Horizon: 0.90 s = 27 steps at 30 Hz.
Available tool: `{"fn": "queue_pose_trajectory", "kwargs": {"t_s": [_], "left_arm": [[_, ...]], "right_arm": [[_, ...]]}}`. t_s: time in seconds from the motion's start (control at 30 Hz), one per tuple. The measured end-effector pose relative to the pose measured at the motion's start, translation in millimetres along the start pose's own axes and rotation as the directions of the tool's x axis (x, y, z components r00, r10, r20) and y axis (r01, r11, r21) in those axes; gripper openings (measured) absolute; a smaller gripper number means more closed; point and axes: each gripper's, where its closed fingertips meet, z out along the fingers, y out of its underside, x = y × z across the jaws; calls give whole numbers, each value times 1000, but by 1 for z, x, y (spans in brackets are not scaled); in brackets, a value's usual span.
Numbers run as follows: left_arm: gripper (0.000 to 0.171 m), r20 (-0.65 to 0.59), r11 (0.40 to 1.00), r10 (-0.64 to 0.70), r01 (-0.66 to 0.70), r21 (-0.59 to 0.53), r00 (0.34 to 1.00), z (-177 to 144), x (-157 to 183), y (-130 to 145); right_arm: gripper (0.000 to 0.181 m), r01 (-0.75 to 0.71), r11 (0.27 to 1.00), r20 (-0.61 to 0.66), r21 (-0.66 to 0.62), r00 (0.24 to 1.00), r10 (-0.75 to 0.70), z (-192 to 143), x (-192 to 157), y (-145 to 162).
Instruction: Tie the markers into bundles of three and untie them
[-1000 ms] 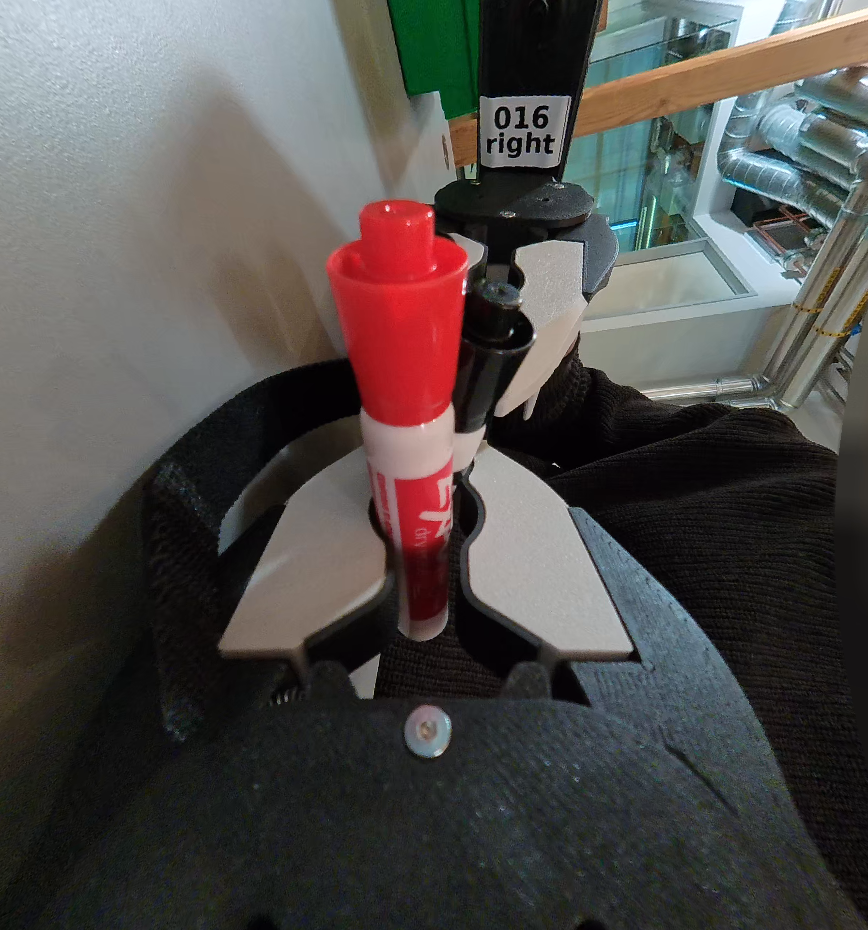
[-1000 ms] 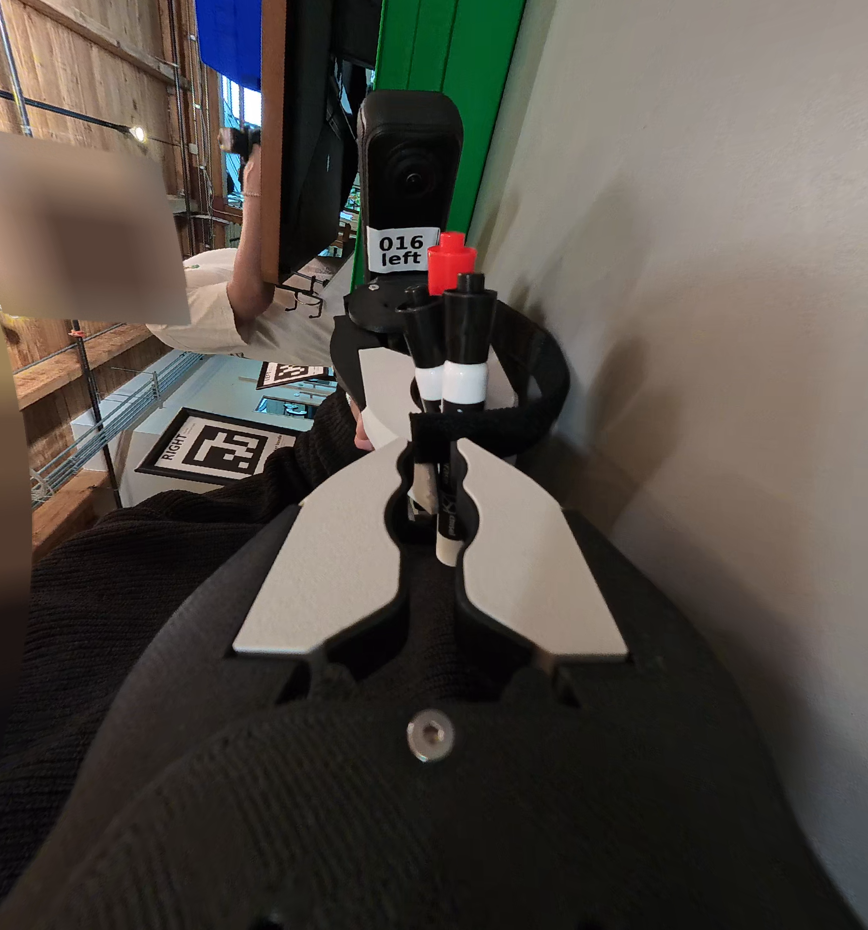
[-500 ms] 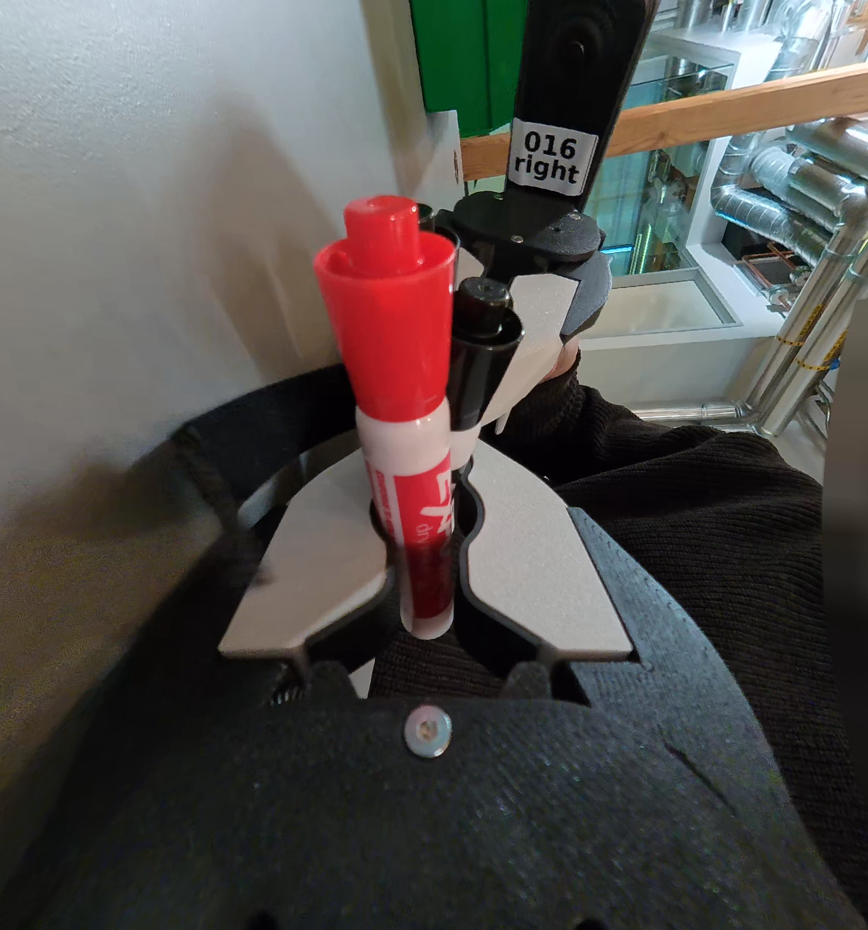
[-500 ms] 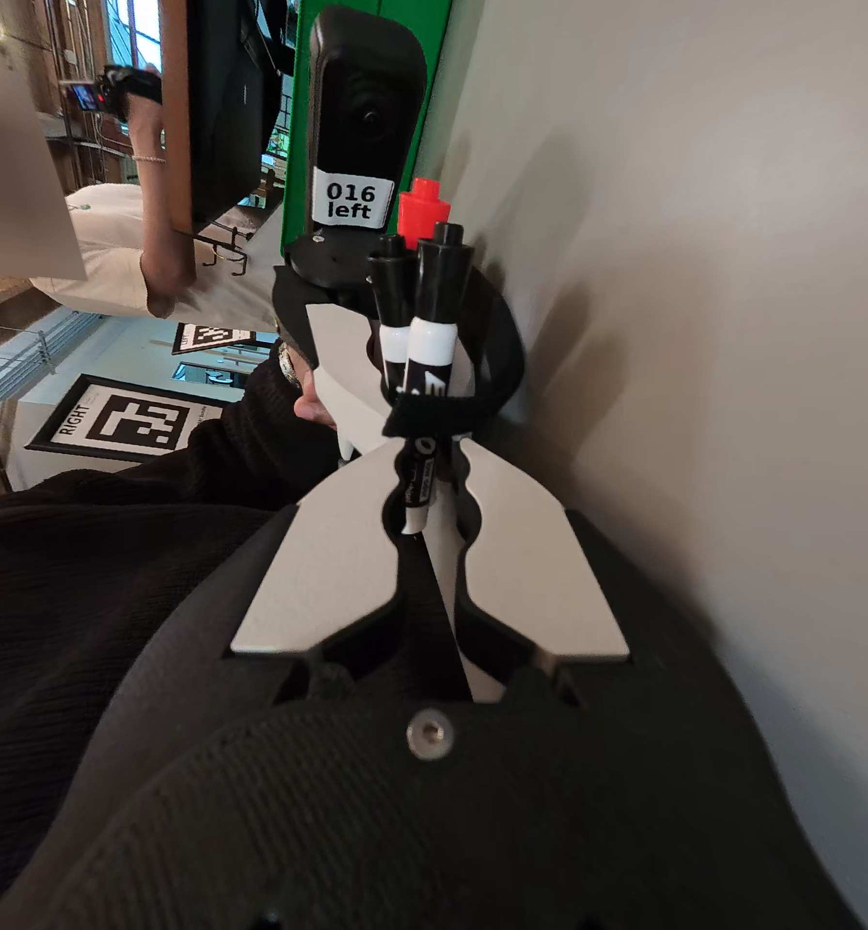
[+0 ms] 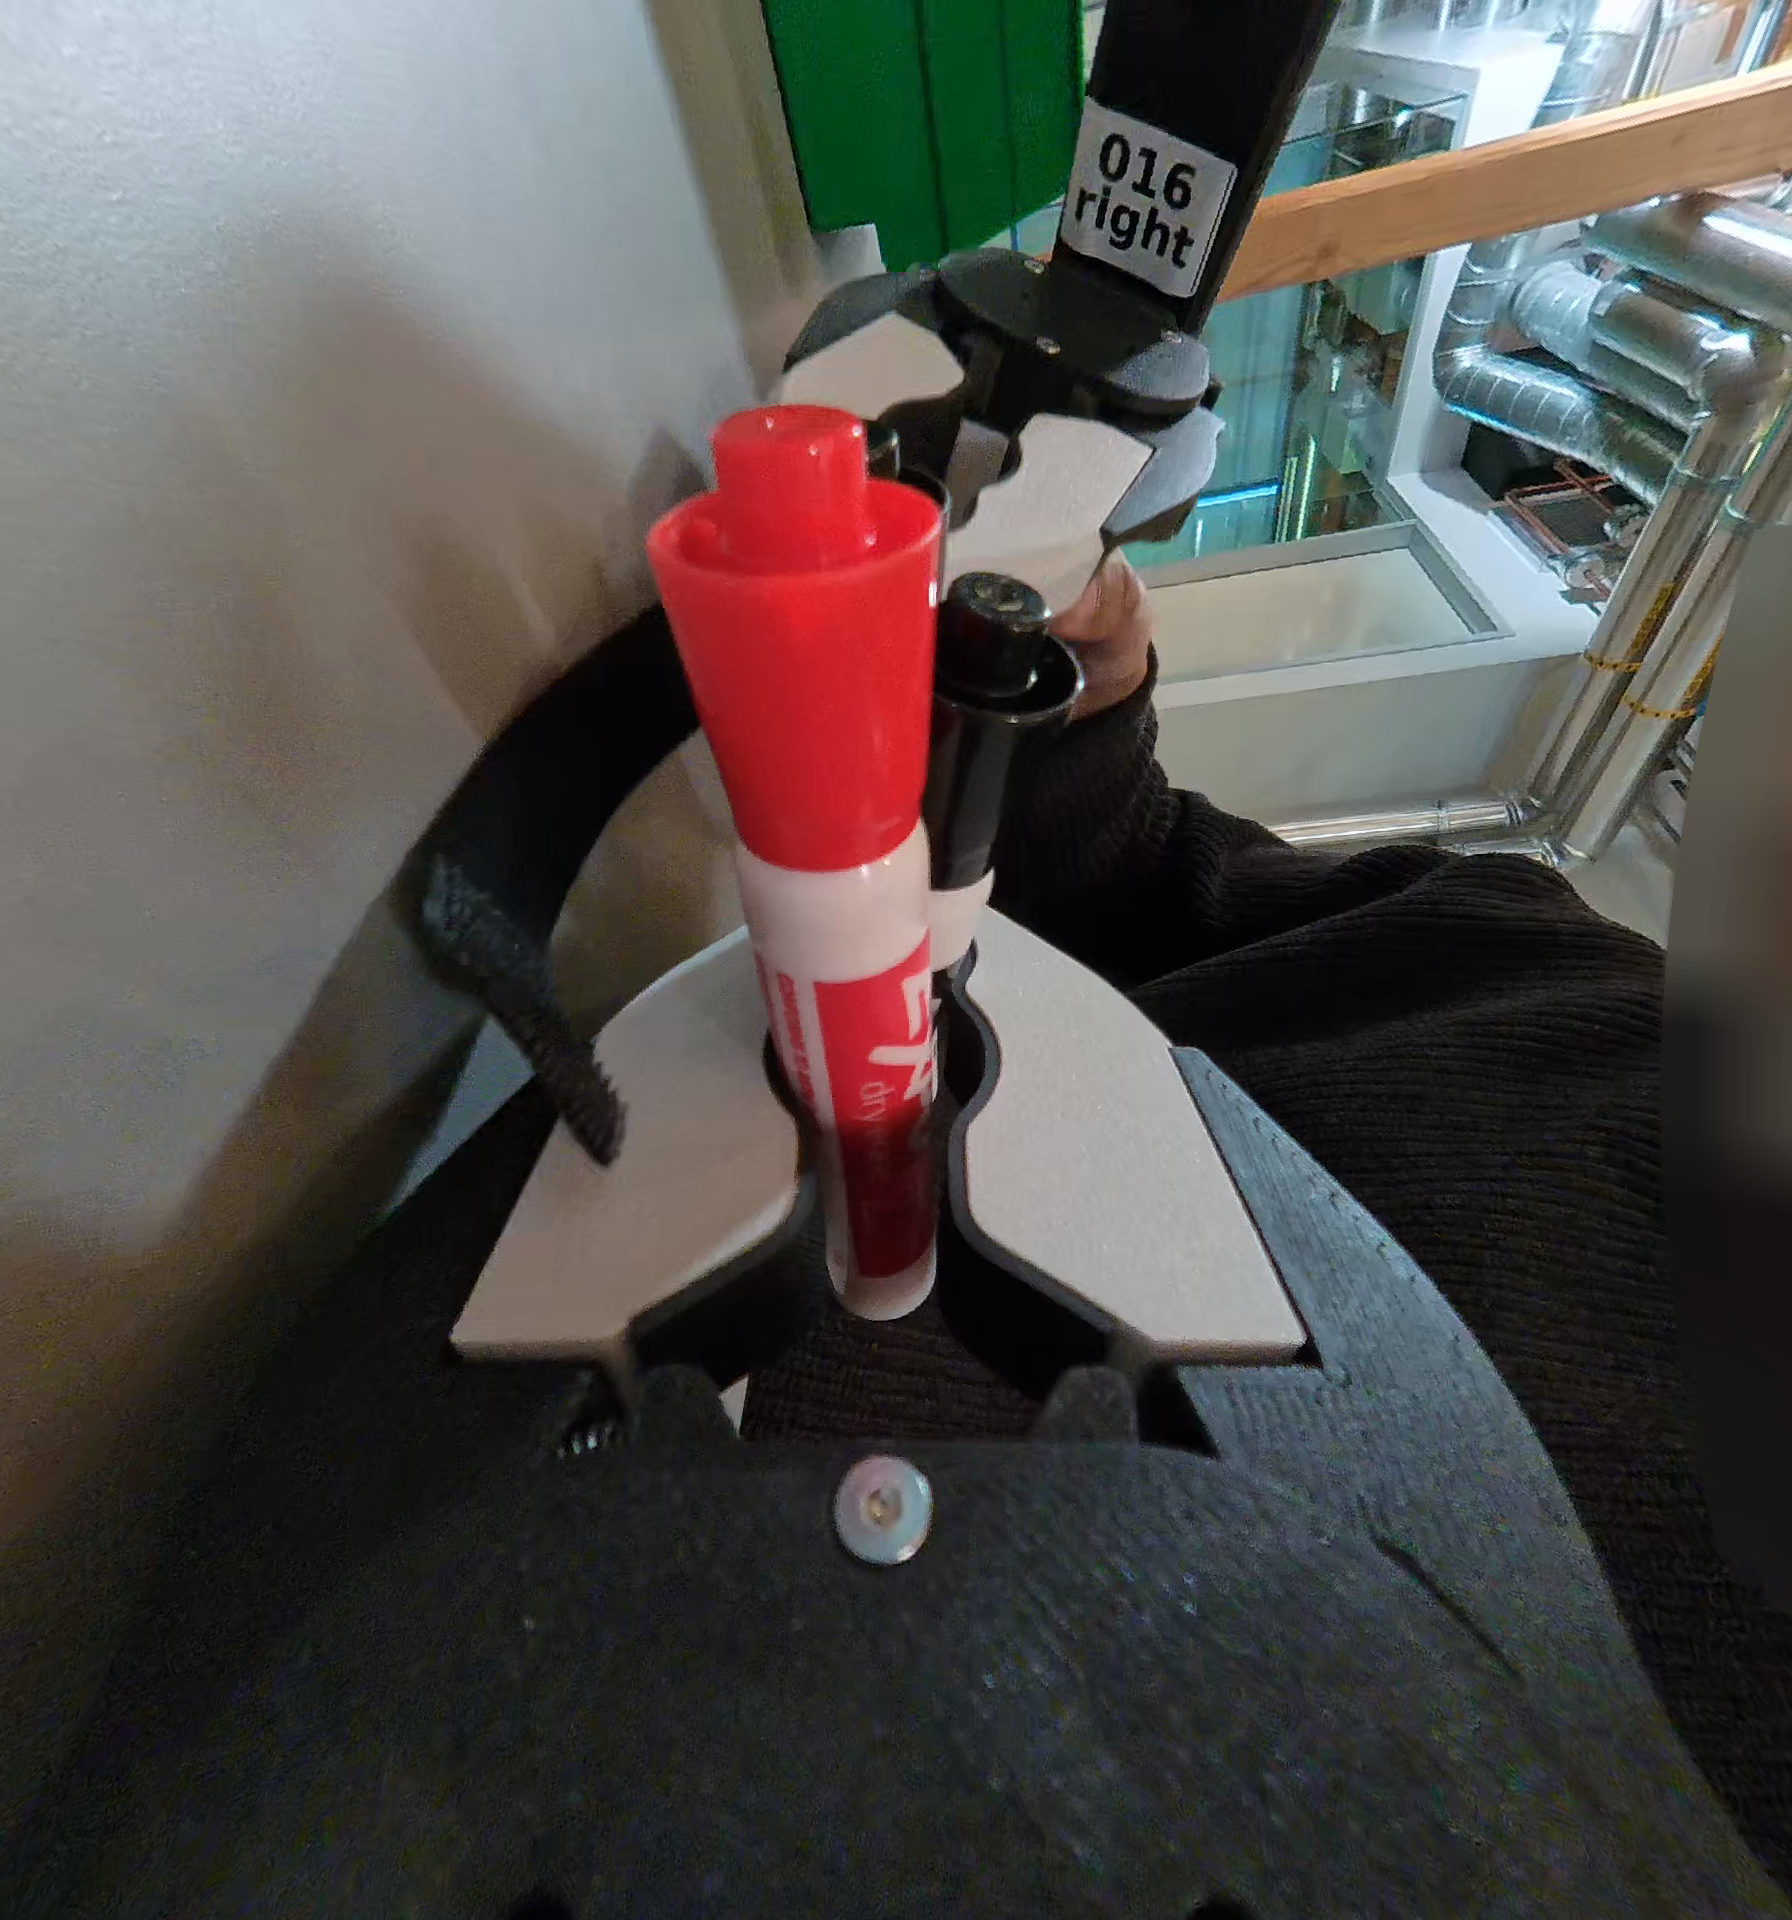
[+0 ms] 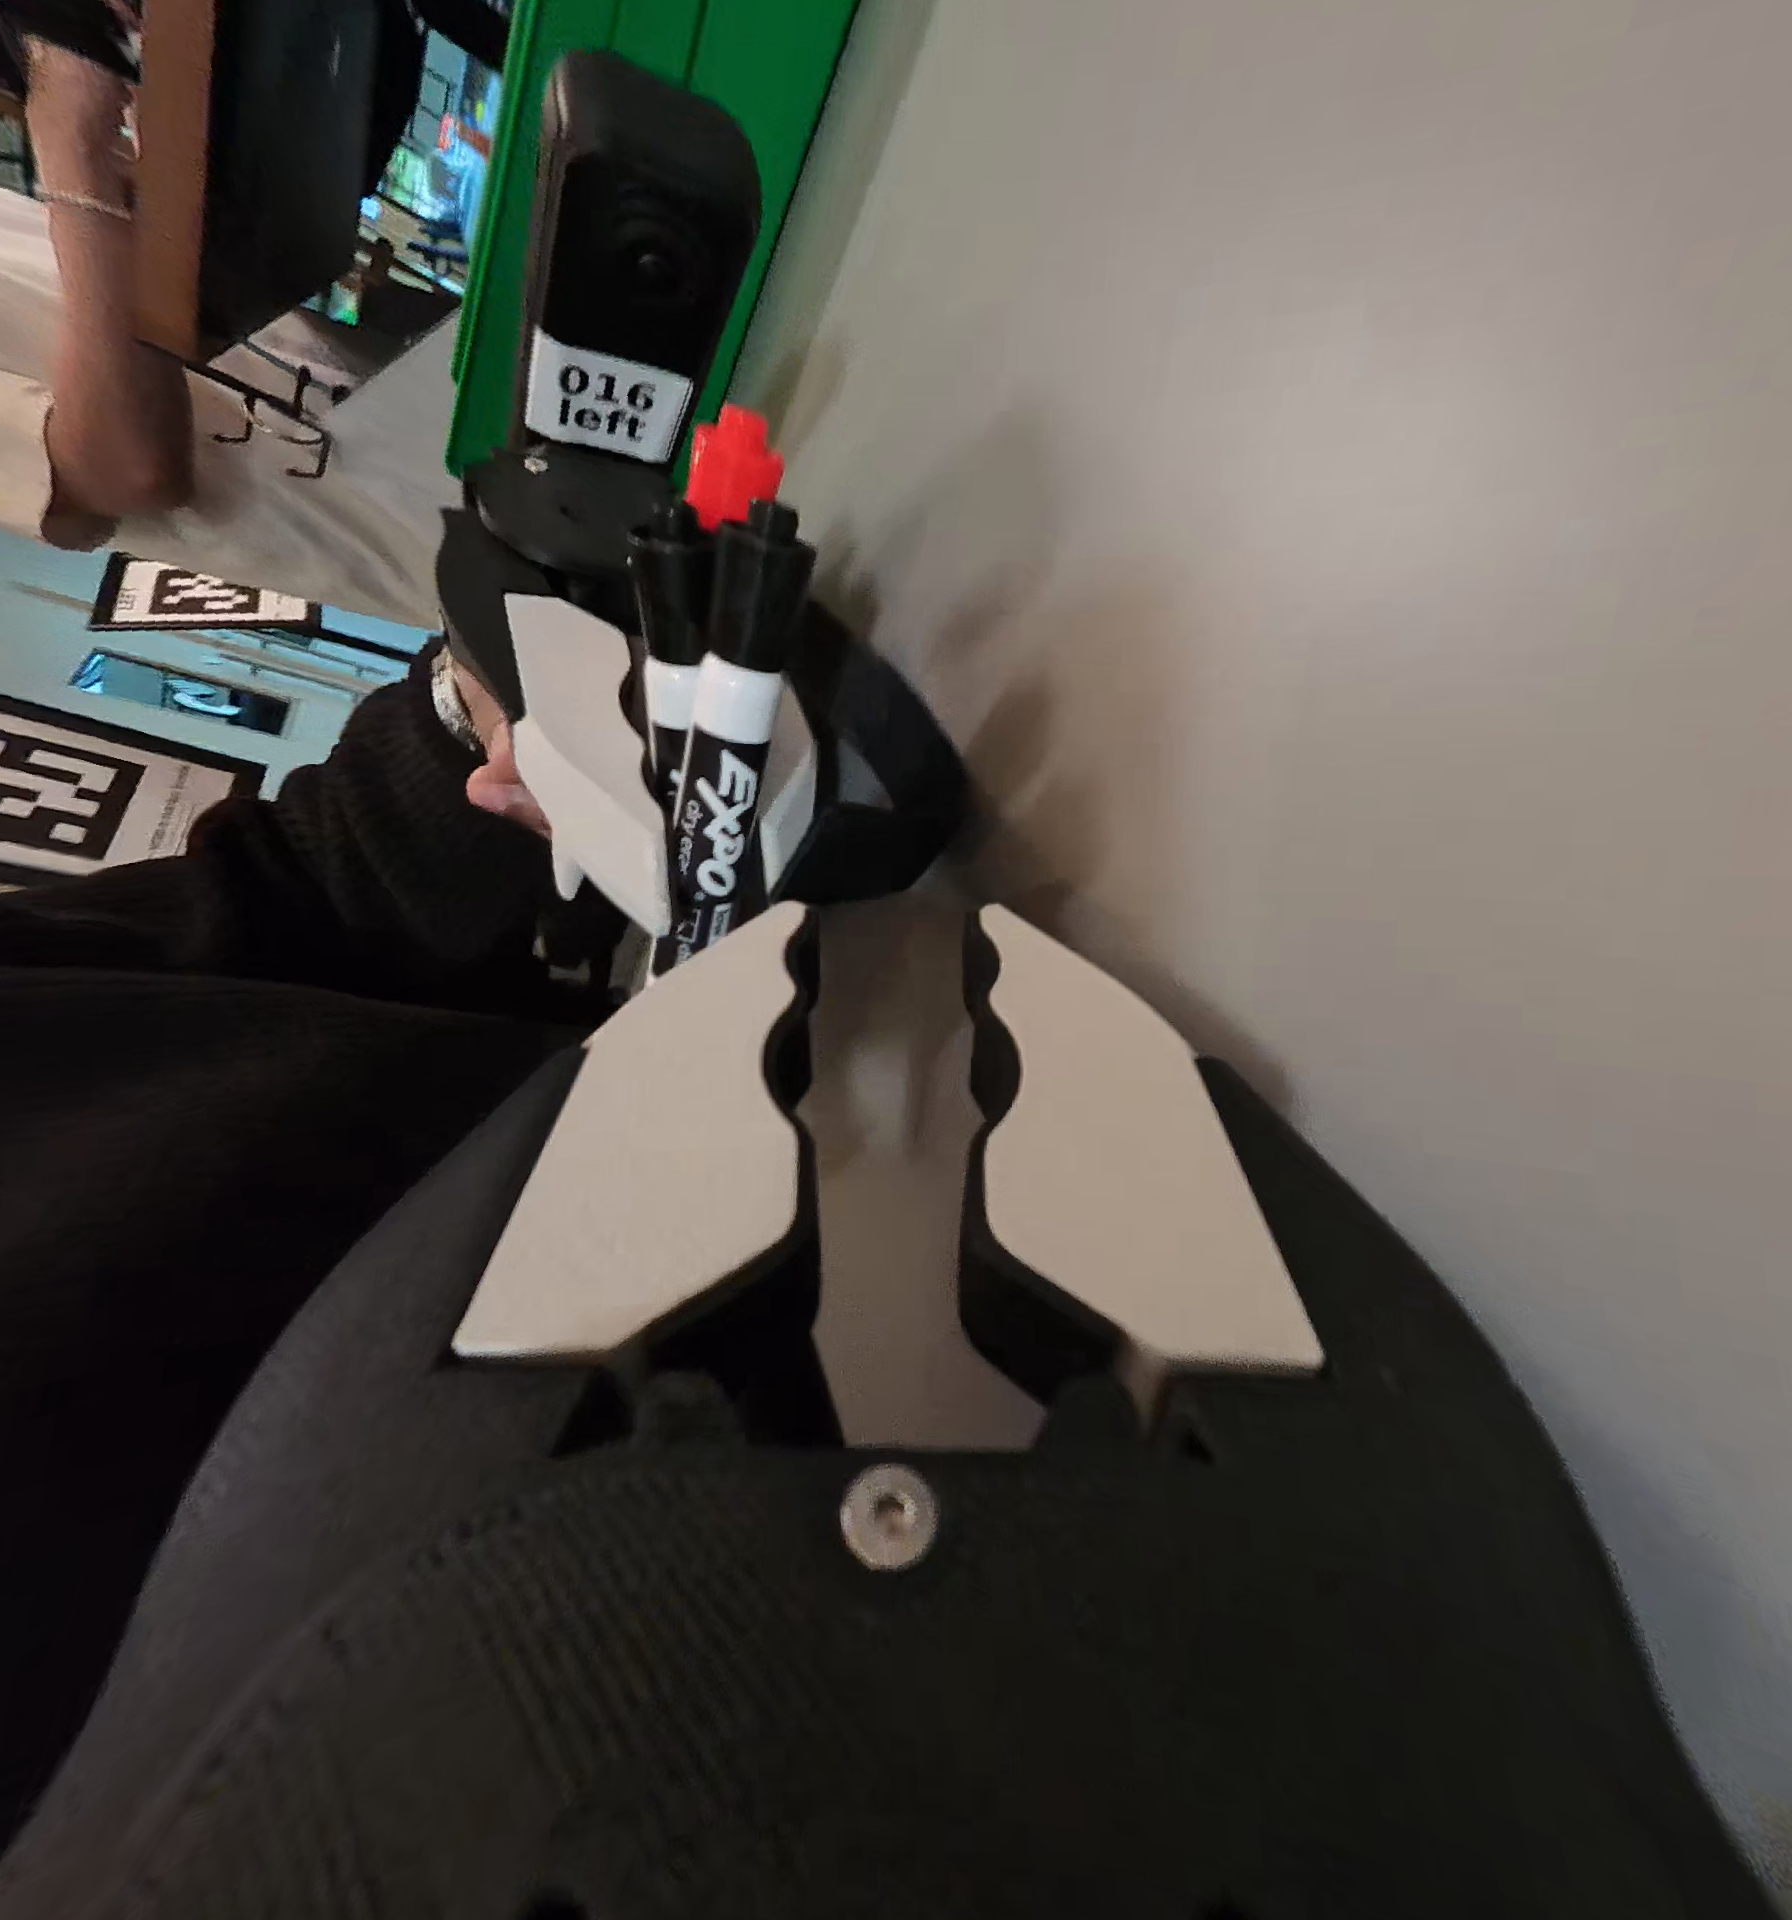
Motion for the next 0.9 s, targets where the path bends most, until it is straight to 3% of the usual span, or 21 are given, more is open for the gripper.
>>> {"fn": "queue_pose_trajectory", "kwargs": {"t_s": [0.27, 0.47, 0.57, 0.77, 0.9], "left_arm": [[19, -44, 993, 10, -5, 117, 999, -10, 9, -19], [20, -113, 964, 23, 8, 264, 993, -25, 21, -42], [20, -141, 942, 36, 13, 336, 989, -35, 26, -52], [20, -144, 899, 104, -31, 437, 984, -47, 37, -65], [20, -146, 896, 116, -40, 443, 982, -44, 40, -64]], "right_arm": [[38, -100, 967, 201, 235, 978, 53, -20, -22, -37], [40, -9, 944, 210, 329, 976, -64, -25, -42, -47], [39, 30, 958, 163, 285, 983, -80, -13, -44, -37], [46, 63, 997, 125, 50, 990, -69, 31, -49, 5], [44, 93, 995, 131, 45, 987, -98, 47, -61, 9]]}}
